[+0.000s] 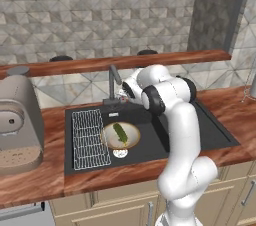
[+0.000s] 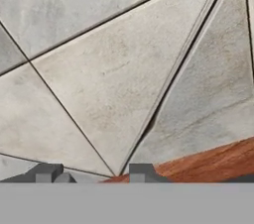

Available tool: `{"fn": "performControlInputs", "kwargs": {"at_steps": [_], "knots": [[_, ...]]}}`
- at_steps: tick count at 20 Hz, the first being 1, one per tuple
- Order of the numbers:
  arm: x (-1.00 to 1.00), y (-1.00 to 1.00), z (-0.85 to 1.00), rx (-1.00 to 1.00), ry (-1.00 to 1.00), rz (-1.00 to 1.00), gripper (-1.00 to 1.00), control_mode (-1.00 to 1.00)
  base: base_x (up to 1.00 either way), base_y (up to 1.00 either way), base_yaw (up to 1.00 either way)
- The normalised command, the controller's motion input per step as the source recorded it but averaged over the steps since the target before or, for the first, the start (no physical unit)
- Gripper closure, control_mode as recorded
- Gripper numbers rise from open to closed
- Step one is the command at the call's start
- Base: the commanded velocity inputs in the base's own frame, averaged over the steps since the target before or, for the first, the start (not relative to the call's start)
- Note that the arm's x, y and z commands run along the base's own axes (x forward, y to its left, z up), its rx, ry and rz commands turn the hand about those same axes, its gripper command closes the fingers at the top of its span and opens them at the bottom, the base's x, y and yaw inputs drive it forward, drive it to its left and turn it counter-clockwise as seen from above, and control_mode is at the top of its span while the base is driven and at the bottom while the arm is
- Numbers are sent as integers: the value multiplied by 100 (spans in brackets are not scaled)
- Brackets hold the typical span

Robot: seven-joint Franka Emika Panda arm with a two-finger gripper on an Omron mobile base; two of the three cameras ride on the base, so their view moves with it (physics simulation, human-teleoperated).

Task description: Pick the cucumber from the cabinet and place it in the bowl. Then pick the bowl and place it in the sink. Then turn on the sink facuet.

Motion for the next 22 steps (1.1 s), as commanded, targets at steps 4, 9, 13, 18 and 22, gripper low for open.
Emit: {"fn": "performControlInputs", "kwargs": {"at_steps": [4, 9, 13, 18, 22], "knots": [[0, -100, -11, 25, 9, -14, 100, -100, 0, 0, 0], [0, -100, -6, 26, 8, -15, 100, -100, 0, 0, 0], [0, -100, -12, 28, 8, -15, 100, -100, 0, 0, 0], [0, -100, -18, 25, 9, -14, 100, -100, 0, 0, 0], [-3, -100, -19, 24, 7, -12, 100, -100, 0, 0, 0]]}}
